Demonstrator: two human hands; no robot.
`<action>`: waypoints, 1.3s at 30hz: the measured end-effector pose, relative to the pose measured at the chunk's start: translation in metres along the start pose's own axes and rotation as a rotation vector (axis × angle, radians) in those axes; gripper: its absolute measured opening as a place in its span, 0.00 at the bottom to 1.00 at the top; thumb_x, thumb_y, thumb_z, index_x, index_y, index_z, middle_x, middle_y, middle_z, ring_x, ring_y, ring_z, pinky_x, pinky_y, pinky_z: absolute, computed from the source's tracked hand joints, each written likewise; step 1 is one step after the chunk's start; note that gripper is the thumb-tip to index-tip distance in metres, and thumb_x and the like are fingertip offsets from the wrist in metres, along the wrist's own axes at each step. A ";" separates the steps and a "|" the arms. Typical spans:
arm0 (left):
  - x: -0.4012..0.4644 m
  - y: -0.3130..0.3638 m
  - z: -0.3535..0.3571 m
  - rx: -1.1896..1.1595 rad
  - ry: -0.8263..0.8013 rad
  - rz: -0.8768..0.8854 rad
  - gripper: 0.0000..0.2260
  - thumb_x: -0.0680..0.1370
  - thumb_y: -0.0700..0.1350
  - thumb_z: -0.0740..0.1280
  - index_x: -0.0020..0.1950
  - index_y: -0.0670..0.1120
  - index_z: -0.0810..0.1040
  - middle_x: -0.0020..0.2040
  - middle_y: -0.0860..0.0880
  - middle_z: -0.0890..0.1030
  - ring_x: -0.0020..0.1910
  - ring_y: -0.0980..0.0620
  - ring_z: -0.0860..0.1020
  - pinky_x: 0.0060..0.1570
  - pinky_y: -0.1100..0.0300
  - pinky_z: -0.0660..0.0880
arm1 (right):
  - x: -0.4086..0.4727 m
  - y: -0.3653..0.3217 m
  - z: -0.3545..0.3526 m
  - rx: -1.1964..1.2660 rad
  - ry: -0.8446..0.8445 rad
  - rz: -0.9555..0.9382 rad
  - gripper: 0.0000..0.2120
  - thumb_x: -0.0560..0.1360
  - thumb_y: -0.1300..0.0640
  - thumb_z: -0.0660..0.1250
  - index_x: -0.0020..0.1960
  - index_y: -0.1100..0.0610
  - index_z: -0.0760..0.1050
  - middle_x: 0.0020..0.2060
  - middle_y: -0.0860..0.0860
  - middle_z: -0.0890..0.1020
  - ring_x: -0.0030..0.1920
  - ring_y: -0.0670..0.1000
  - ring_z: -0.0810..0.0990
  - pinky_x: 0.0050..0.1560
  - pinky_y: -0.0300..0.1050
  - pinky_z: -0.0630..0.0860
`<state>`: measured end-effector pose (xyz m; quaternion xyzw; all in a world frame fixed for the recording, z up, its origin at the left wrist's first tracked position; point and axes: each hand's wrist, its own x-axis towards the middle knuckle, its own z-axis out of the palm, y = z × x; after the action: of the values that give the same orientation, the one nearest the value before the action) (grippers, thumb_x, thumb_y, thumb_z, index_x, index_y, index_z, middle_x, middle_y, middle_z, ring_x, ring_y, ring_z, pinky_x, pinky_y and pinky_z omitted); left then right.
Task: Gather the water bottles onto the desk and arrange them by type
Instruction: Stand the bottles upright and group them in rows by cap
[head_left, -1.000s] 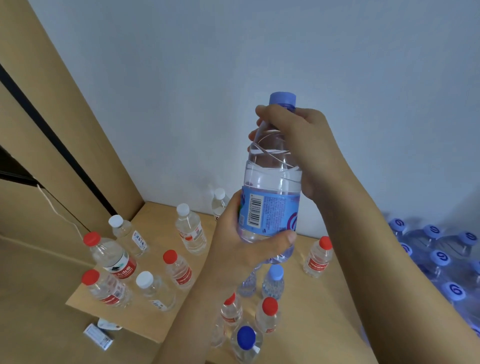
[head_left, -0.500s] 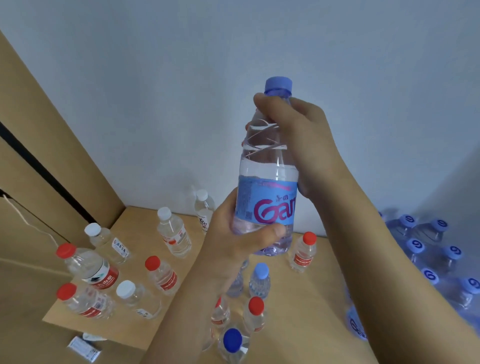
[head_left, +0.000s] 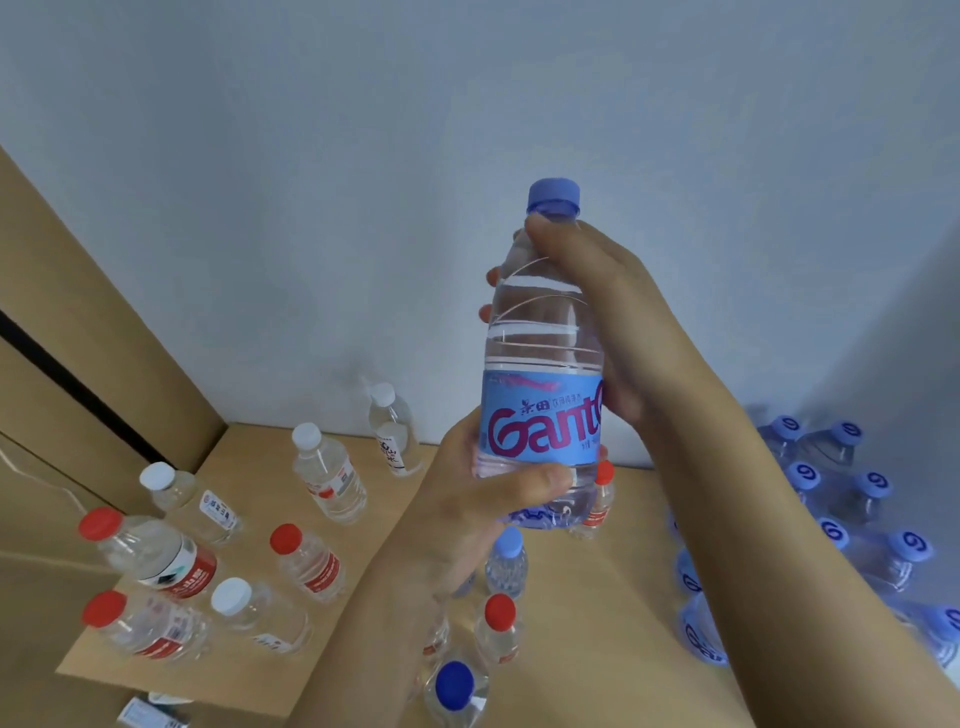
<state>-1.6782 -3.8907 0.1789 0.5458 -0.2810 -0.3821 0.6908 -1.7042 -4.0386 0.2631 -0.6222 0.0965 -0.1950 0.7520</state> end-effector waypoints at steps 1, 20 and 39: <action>0.001 -0.001 0.002 0.041 -0.008 0.006 0.26 0.61 0.49 0.76 0.59 0.51 0.80 0.56 0.41 0.83 0.58 0.41 0.81 0.54 0.44 0.81 | -0.001 0.001 0.000 -0.052 0.046 -0.028 0.09 0.79 0.51 0.66 0.49 0.57 0.76 0.46 0.57 0.84 0.43 0.57 0.85 0.48 0.54 0.83; 0.004 -0.073 0.053 0.141 0.001 -0.050 0.22 0.64 0.38 0.78 0.55 0.50 0.78 0.42 0.50 0.85 0.39 0.52 0.84 0.32 0.62 0.78 | -0.056 0.038 -0.061 -0.337 0.223 0.009 0.08 0.79 0.53 0.67 0.53 0.58 0.76 0.47 0.53 0.83 0.49 0.57 0.85 0.54 0.58 0.81; -0.023 -0.250 0.110 0.271 -0.207 -0.303 0.33 0.65 0.35 0.79 0.66 0.49 0.71 0.58 0.52 0.82 0.58 0.53 0.81 0.55 0.57 0.79 | -0.202 0.133 -0.166 -0.530 0.210 0.350 0.11 0.75 0.54 0.73 0.56 0.54 0.78 0.49 0.51 0.84 0.53 0.50 0.81 0.59 0.49 0.77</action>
<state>-1.8349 -3.9593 -0.0358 0.6273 -0.3140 -0.4941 0.5135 -1.9285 -4.0843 0.0791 -0.7465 0.3263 -0.0941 0.5722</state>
